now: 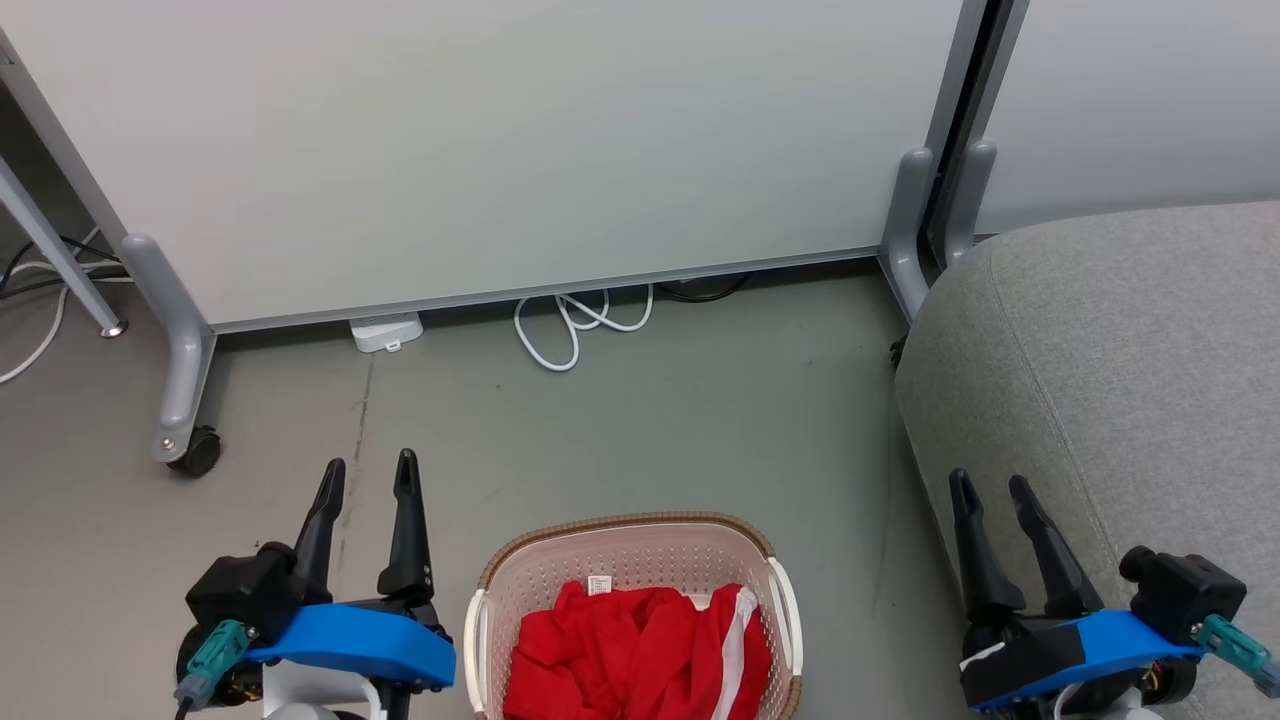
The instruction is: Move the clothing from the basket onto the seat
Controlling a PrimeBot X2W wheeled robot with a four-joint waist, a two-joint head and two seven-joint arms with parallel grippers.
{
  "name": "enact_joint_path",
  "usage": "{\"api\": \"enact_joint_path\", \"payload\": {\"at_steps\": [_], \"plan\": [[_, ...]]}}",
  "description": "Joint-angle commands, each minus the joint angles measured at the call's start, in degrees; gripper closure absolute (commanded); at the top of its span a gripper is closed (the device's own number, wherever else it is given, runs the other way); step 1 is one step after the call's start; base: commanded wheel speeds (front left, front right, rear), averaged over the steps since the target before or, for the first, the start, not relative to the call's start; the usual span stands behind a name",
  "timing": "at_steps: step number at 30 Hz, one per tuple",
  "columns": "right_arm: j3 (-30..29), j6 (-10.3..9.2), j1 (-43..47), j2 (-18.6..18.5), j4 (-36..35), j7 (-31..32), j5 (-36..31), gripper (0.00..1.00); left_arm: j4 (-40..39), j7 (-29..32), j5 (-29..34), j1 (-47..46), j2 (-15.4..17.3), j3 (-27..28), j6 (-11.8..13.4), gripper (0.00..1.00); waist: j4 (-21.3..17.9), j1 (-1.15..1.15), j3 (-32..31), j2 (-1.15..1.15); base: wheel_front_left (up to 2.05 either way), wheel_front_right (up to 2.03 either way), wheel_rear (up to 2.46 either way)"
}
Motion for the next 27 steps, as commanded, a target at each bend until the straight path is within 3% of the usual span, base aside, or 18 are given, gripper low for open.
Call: {"api": "enact_joint_path", "payload": {"at_steps": [1, 27], "plan": [[0.29, 0.11, -0.47, -0.41, -0.51, -0.71, -1.74, 0.00, -0.51, -0.70, 1.76, -1.26, 0.36, -0.31, 0.25, 0.00, 0.01, 0.00, 0.01, 0.00, 0.00, 0.00, 0.00], [2.28, 0.13, -0.33, -0.45, -0.76, -3.69, -13.36, 0.00, 1.02, -3.70, 12.60, -1.19, -0.33, -0.54, -0.94, 0.00, 0.30, 0.00, 0.29, 0.00, 0.00, 0.00, 0.00]]}}
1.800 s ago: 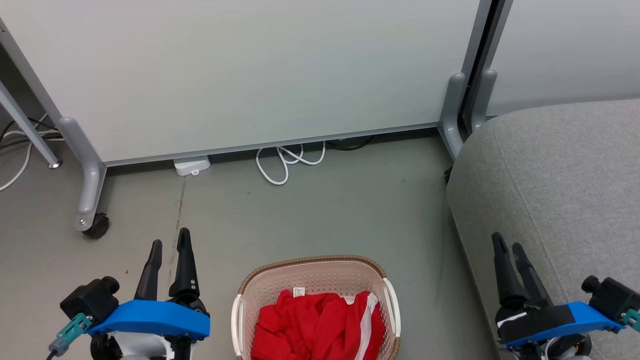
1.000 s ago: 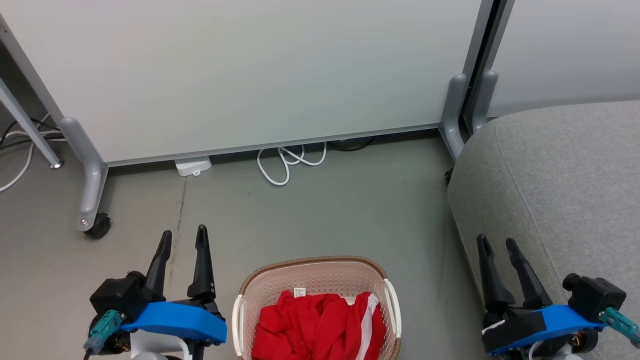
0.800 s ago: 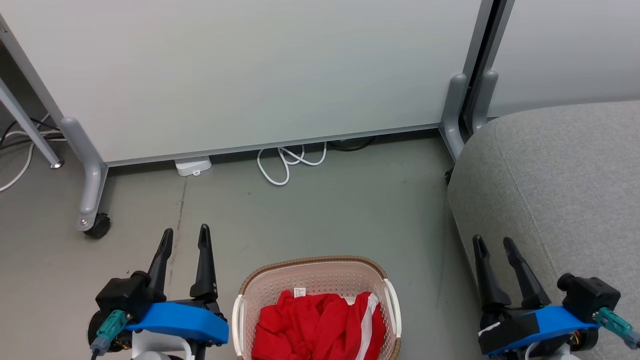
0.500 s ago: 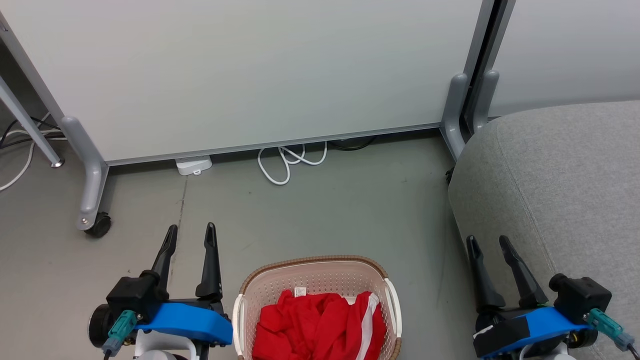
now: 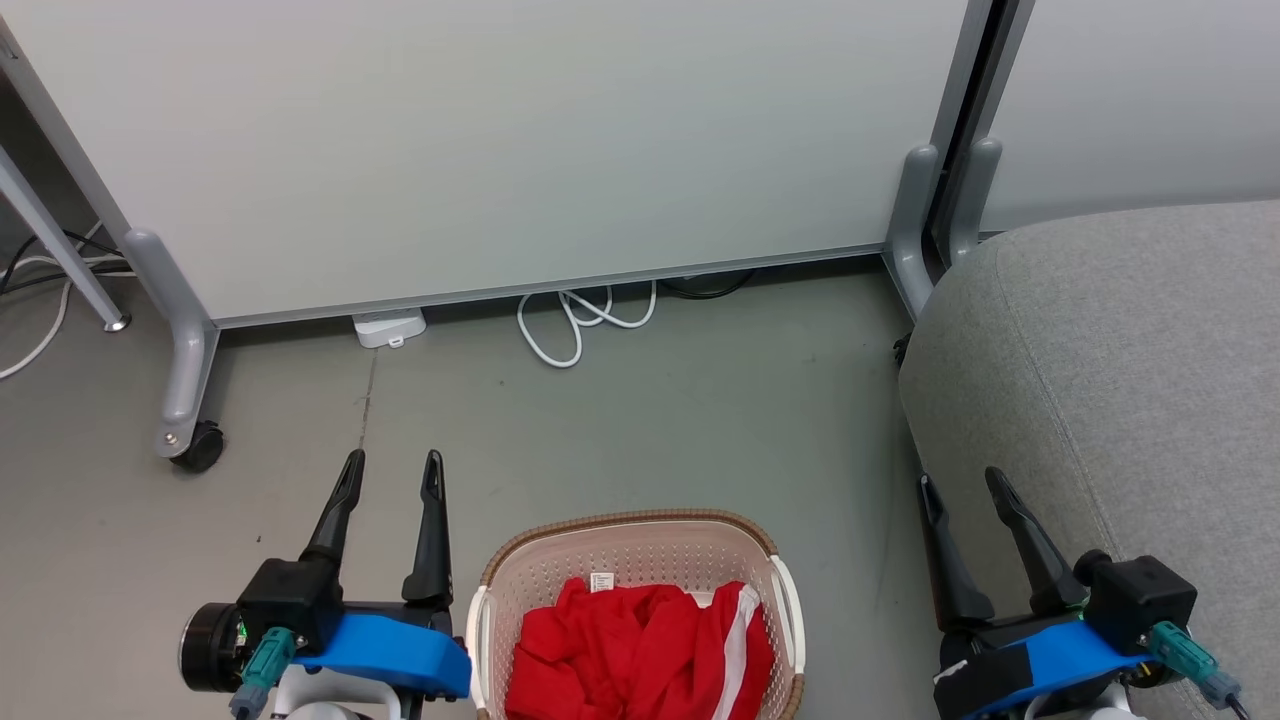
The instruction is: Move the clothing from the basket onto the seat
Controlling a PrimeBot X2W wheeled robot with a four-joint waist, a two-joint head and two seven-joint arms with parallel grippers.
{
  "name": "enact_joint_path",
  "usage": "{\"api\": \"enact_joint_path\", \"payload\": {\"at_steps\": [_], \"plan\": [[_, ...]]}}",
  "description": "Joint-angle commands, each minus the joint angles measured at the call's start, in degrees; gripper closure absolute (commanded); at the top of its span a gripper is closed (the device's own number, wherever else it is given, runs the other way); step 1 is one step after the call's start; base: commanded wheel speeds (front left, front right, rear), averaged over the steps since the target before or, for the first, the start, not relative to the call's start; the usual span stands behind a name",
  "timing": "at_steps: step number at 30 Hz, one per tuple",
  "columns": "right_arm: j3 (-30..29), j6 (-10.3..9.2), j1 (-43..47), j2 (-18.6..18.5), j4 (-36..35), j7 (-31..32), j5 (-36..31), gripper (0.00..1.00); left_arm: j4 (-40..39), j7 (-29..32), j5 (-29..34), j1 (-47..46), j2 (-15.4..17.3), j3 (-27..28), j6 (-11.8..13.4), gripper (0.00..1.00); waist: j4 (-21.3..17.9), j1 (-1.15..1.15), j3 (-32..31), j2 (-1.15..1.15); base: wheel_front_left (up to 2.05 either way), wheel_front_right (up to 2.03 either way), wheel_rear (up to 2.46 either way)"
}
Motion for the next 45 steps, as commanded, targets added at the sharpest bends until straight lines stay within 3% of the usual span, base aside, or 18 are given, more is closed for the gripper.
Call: {"api": "enact_joint_path", "payload": {"at_steps": [1, 17, 38, 45], "plan": [[0.17, 0.11, -0.29, -0.32, -0.41, -0.44, -1.26, 0.00, 0.06, -0.41, 1.19, -0.87, 0.07, 0.20, -0.42, 0.00, -0.01, 0.00, 0.00, 0.00, 0.00, 0.00, 0.00], [0.69, 0.08, 0.03, -0.34, -0.08, -2.08, -6.60, 0.00, 2.39, -2.10, 4.41, -0.85, -0.52, 1.36, -2.14, 0.00, 0.07, 0.00, 0.05, 0.00, 0.00, 0.00, 0.00], [0.51, 0.07, 0.21, -0.33, 0.58, -2.10, -5.12, 0.00, 3.75, -2.01, 1.41, -0.87, -0.63, 1.17, -3.00, 0.00, 0.05, 0.00, -0.11, 0.00, 0.00, 0.00, 0.00], [0.36, 0.07, -0.77, -0.33, 0.40, -2.10, -5.44, 0.00, 5.49, -2.01, 3.61, -4.27, -0.61, -1.02, -3.48, 0.00, -0.08, 0.00, 1.13, 0.00, 0.00, 0.00, 0.00]]}}
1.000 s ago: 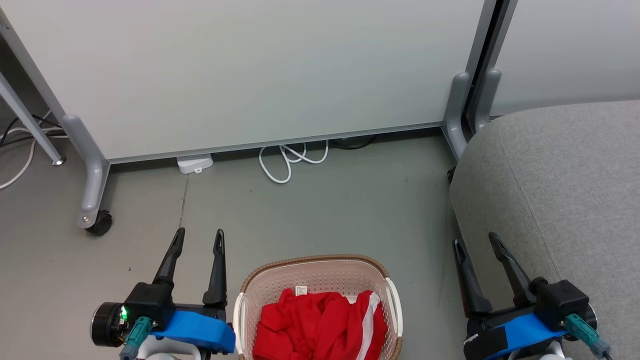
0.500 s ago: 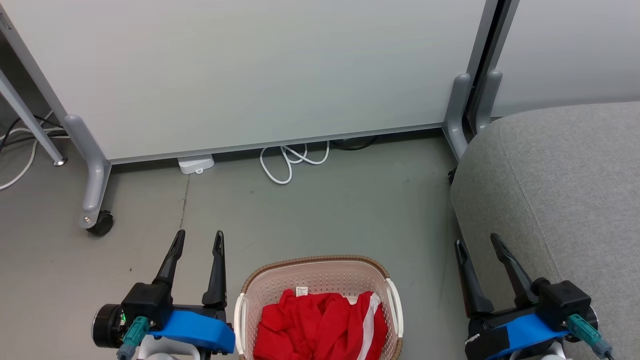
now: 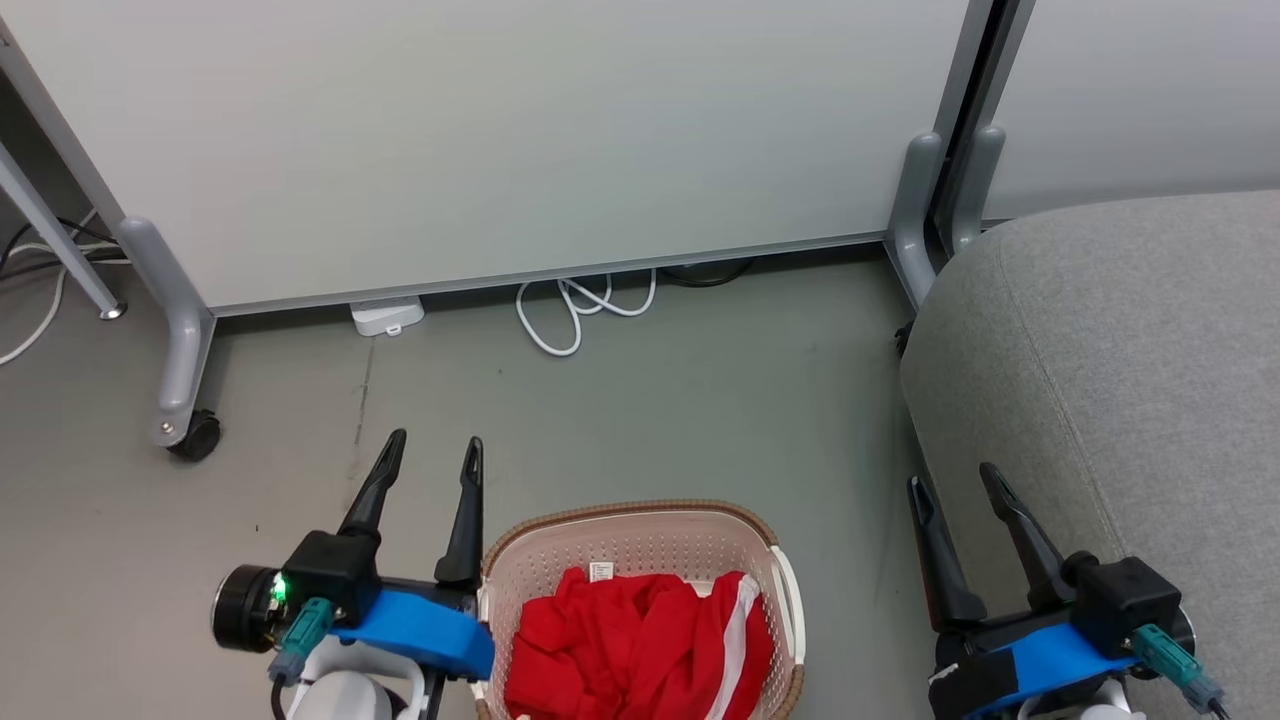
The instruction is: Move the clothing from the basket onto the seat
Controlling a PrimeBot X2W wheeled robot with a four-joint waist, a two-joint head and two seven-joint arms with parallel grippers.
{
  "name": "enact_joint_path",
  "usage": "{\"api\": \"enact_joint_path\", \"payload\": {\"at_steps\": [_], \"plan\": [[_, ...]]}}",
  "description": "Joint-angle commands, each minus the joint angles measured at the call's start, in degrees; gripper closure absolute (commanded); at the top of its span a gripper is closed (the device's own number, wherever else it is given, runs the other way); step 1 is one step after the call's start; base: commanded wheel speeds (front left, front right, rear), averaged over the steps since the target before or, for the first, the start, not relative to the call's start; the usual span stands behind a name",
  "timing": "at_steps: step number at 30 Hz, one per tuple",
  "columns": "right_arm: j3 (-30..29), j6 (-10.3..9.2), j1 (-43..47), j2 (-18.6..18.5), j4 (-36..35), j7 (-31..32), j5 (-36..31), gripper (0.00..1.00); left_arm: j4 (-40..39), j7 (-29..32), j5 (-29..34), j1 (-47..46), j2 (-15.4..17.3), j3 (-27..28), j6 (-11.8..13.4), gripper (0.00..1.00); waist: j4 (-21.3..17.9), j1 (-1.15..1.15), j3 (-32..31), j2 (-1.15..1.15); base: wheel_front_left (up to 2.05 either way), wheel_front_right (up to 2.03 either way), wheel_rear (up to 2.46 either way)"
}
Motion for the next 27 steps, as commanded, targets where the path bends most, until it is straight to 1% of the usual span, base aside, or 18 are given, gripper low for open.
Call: {"api": "enact_joint_path", "payload": {"at_steps": [1, 7, 18, 27], "plan": [[-0.08, 0.01, -0.92, -0.24, -0.20, -0.32, -0.26, 0.00, 0.78, -0.16, 0.76, -2.06, -0.02, -0.64, -0.35, 0.00, -0.23, 0.00, 0.77, 0.00, 0.00, 0.00, 0.00], [-0.33, 0.01, -3.11, -0.23, -0.85, -0.31, -1.11, 0.00, 3.88, -0.16, 1.58, -8.01, 1.25, -3.85, -0.70, 0.00, -2.09, 0.00, 4.24, 0.00, 0.00, 0.00, 0.00], [-0.91, 0.01, -9.75, -0.20, -3.01, -0.31, -1.93, 0.00, 12.89, -0.16, -1.34, -20.16, 7.41, -18.89, -0.64, 0.00, -7.92, 0.00, 14.14, 0.00, 0.00, 0.00, 0.00], [-0.16, 0.01, -13.79, -0.19, -4.54, -0.31, -0.79, 0.00, 21.82, -0.16, -5.01, -29.53, 9.95, -30.05, -0.63, 0.00, -11.95, 0.00, 22.34, 0.00, 0.00, 0.00, 0.00]]}}
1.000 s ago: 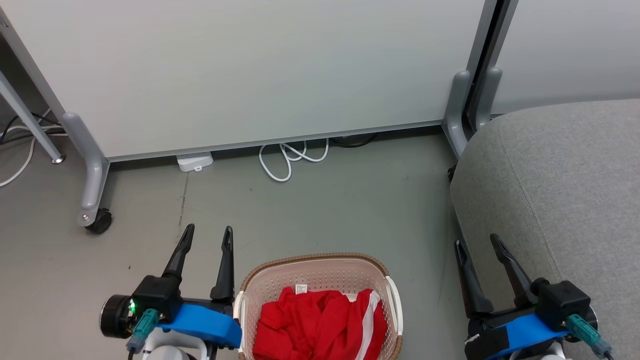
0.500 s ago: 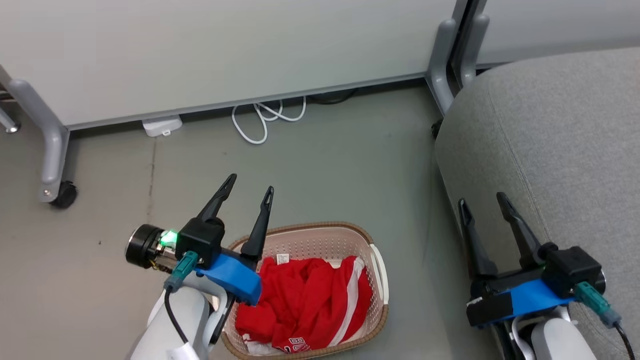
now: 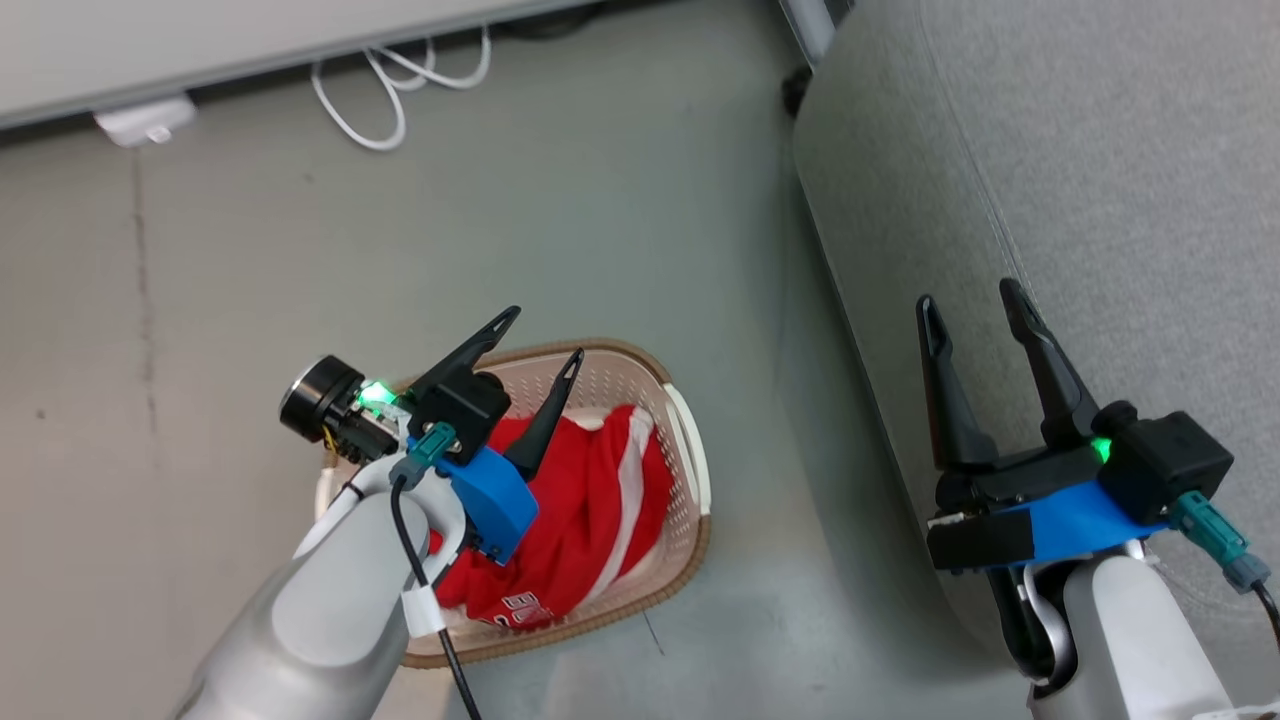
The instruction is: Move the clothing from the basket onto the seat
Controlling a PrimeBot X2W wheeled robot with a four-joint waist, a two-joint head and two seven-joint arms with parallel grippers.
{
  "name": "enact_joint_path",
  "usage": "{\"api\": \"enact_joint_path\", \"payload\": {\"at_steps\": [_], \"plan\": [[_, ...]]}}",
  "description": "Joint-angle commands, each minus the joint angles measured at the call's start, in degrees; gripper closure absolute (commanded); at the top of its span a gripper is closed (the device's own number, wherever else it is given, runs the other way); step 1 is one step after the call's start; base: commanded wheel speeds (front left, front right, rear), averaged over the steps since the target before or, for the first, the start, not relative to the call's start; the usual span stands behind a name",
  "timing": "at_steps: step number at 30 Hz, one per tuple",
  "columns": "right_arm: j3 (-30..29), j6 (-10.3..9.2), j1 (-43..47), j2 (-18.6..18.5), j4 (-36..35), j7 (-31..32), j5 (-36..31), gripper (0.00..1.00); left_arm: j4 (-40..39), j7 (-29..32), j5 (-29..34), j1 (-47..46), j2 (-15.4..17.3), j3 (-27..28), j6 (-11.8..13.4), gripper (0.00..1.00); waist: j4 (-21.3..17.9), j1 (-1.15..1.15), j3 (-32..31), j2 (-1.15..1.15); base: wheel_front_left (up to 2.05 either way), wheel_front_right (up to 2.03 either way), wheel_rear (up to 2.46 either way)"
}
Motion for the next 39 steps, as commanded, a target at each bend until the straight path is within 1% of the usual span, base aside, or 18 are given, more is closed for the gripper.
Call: {"api": "enact_joint_path", "payload": {"at_steps": [1, 4, 5, 6, 14, 19, 23, 28, 30, 34, 39], "plan": [[0.22, 0.01, -1.64, -0.11, -0.65, -0.30, 0.25, 0.00, 2.09, -0.16, -0.87, -2.83, 0.75, -2.21, -0.08, 0.00, -2.71, -0.02, 4.30, 0.00, 0.00, 0.00, 0.00], [0.44, 0.01, -3.07, -0.11, -1.21, -0.30, 0.54, 0.00, 5.59, -0.16, -2.14, -5.49, 1.19, -6.05, -0.08, 0.00, -3.68, -0.02, 6.98, 0.00, 0.00, 0.00, 0.00], [0.44, 0.01, -3.07, -0.11, -1.21, -0.30, 0.54, 0.00, 5.59, -0.16, -2.14, -5.49, 1.19, -6.05, -0.08, 0.00, -3.68, -0.02, 6.98, 0.00, 0.00, 0.00, 0.00], [0.54, 0.01, -3.48, -0.10, -1.42, -0.29, 0.68, 0.00, 6.70, -0.16, -2.41, -6.48, 1.35, -7.38, -0.08, 0.00, -3.98, -0.02, 7.85, 0.00, 0.00, 0.00, 0.00], [0.96, 0.01, -6.13, -0.10, -2.99, -0.30, 1.26, 0.00, 16.36, 0.27, -6.61, -13.41, 1.43, -19.74, -0.07, 0.00, -5.70, -0.02, 14.63, 0.00, 0.00, 0.00, 0.00], [1.51, 0.01, -7.63, -0.09, -4.02, -0.30, 1.63, 0.00, 19.39, 1.10, -10.22, -16.90, 1.78, -27.78, -0.07, 0.00, -6.75, -0.02, 18.38, 0.00, 0.00, 0.00, 0.00], [1.99, 0.01, -8.72, -0.09, -4.99, -0.30, 2.17, 0.00, 20.93, 3.50, -13.92, -19.50, 2.75, -32.72, -0.07, 0.00, -7.82, -0.02, 21.81, 0.00, 0.00, 0.00, 0.00], [2.84, 0.01, -9.76, -0.09, -6.32, -0.30, 2.71, 0.00, 21.65, 8.92, -17.80, -21.45, 4.19, -35.55, -0.07, 0.00, -9.18, -0.02, 25.69, 0.00, 0.00, 0.00, 0.00], [3.02, 0.01, -10.13, -0.10, -6.80, -0.30, 2.87, 0.00, 21.23, 11.35, -19.91, -21.87, 4.86, -35.92, -0.07, 0.00, -9.77, -0.02, 26.90, 0.00, 0.00, 0.00, 0.00], [3.18, 0.01, -10.12, -0.08, -7.65, -0.29, 3.39, 0.00, 21.22, 15.88, -22.09, -23.33, 6.77, -36.31, -0.07, 0.00, -10.58, -0.02, 29.03, 0.00, 0.00, 0.00, 0.00], [3.23, 0.01, -10.21, -0.08, -8.69, -0.29, 3.61, 0.00, 23.35, 21.15, -24.46, -25.49, 7.63, -36.43, -0.08, 0.00, -11.00, -0.02, 31.29, 0.00, 0.00, 0.00, 0.00]]}}
